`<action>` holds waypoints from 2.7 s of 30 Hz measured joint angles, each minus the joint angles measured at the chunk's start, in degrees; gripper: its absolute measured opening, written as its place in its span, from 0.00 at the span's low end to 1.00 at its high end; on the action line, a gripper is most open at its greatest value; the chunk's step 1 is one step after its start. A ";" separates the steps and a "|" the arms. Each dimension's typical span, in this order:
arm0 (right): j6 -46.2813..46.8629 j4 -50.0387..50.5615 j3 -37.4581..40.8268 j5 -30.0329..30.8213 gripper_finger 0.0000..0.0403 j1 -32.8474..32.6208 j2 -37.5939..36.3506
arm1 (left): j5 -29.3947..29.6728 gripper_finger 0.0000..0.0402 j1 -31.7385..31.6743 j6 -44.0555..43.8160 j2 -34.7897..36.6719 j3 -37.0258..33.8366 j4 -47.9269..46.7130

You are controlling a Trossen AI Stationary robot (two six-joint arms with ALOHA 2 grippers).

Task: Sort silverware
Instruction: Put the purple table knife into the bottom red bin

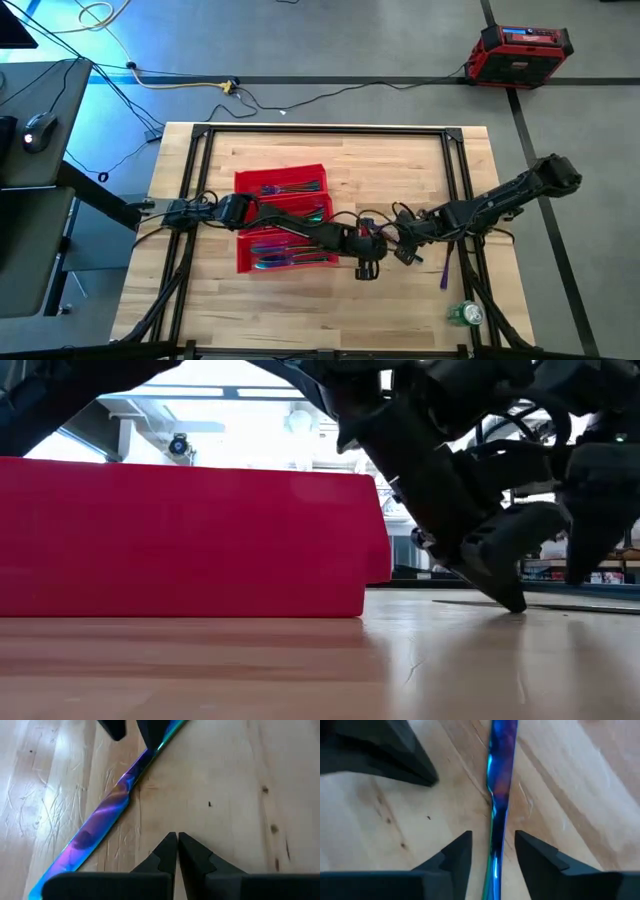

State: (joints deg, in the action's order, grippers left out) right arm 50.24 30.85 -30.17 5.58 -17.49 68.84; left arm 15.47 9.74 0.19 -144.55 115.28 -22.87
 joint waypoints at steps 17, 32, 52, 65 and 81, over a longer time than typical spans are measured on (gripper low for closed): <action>-2.40 -28.99 14.64 -13.61 0.49 11.14 -0.86 | -5.37 0.00 -2.63 -0.40 -2.17 -0.01 3.25; -0.18 -38.62 19.08 -15.58 0.49 11.16 -0.75 | -8.97 0.00 -4.76 -1.14 -4.23 -0.07 6.88; -3.41 -34.31 18.82 -11.37 0.30 8.65 -0.04 | -7.49 0.00 -5.37 -1.73 -4.49 -0.22 11.35; -3.58 -26.36 15.30 -3.08 0.01 6.61 0.54 | -3.60 0.00 -4.65 -1.96 0.65 -0.50 2.12; -13.27 8.16 -17.04 20.45 0.00 0.47 0.43 | 30.46 0.00 13.49 1.45 33.44 -0.26 -23.54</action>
State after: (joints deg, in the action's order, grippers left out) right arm 36.97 39.01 -47.21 26.04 -17.03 69.28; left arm 45.93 23.23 1.64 -111.11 115.02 -46.41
